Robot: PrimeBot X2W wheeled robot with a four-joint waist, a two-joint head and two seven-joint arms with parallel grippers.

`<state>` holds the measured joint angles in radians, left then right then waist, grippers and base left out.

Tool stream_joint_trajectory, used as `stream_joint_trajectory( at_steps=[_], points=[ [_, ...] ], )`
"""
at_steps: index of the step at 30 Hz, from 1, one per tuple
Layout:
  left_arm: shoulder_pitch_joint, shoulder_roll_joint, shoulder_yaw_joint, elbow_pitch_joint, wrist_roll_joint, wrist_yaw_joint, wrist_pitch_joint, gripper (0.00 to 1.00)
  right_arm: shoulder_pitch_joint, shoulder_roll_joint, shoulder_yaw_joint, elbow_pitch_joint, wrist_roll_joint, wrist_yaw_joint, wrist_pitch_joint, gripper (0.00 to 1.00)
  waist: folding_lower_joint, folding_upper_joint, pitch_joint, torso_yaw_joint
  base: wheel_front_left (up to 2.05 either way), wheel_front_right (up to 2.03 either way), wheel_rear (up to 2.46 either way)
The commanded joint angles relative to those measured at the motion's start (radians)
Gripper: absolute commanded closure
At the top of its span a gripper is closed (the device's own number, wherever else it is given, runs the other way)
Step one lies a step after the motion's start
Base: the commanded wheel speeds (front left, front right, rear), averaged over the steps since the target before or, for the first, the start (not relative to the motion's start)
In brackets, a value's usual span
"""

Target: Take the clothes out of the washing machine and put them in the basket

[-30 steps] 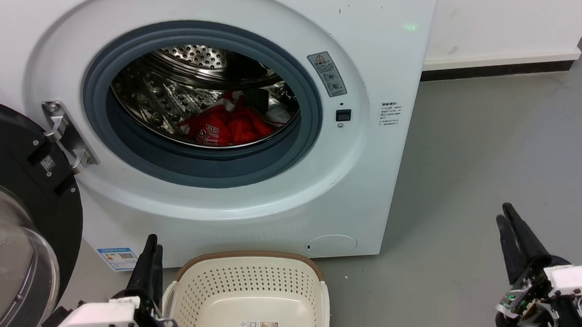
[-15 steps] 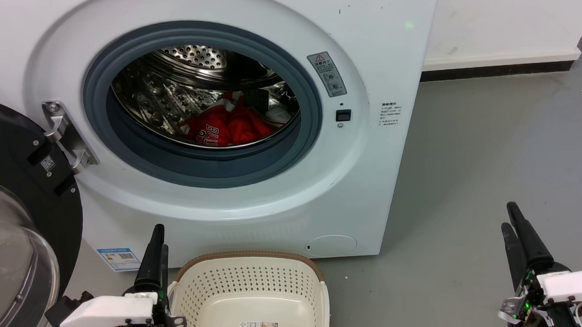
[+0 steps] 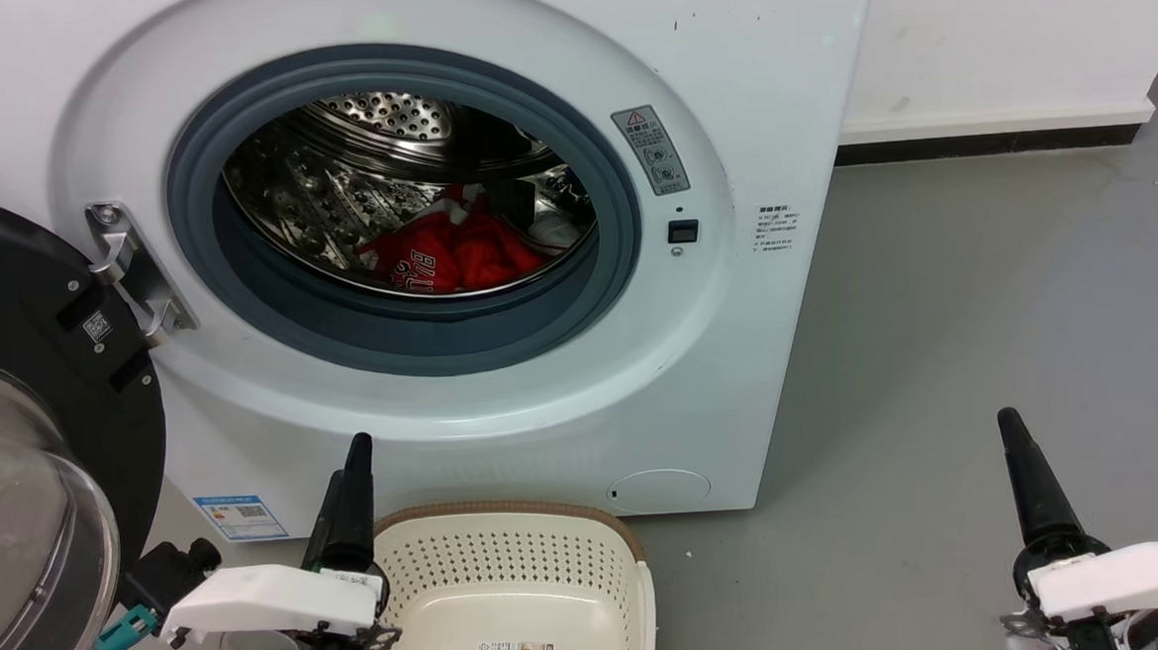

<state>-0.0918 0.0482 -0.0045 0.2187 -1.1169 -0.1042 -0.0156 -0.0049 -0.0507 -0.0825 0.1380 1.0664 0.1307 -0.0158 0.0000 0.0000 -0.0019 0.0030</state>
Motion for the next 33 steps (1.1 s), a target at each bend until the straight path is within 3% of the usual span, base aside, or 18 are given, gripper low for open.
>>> stream_joint_trajectory(
  at_steps=[1, 2, 9, 33],
  points=[
    [-0.032, 0.002, -0.012, -0.017, 0.052, 0.006, -0.012, 0.0, 0.001, -0.002, 0.002, -0.023, -0.051, 0.0, -0.011, 0.0, 0.0, 0.0, -0.001, 0.0, 0.0, 0.0, 0.0],
    [-0.033, 0.004, -0.024, -0.015, 0.116, 0.01, -0.024, 0.0, 0.009, -0.001, 0.007, -0.031, -0.111, 0.0, -0.022, 0.0, 0.0, 0.0, -0.002, 0.001, 0.0, 0.0, 0.0],
    [-0.035, 0.011, -0.056, -0.006, 0.248, 0.022, -0.048, 0.0, 0.025, -0.001, 0.017, -0.051, -0.241, 0.0, -0.047, 0.0, 0.0, 0.0, -0.006, 0.002, 0.0, 0.0, 0.0],
    [-0.054, 0.032, -0.158, 0.015, 0.592, 0.083, -0.125, 0.0, 0.087, 0.0, 0.045, -0.139, -0.585, 0.0, -0.093, 0.0, 0.0, 0.0, -0.013, 0.012, 0.0, 0.0, 0.0]
  ],
)
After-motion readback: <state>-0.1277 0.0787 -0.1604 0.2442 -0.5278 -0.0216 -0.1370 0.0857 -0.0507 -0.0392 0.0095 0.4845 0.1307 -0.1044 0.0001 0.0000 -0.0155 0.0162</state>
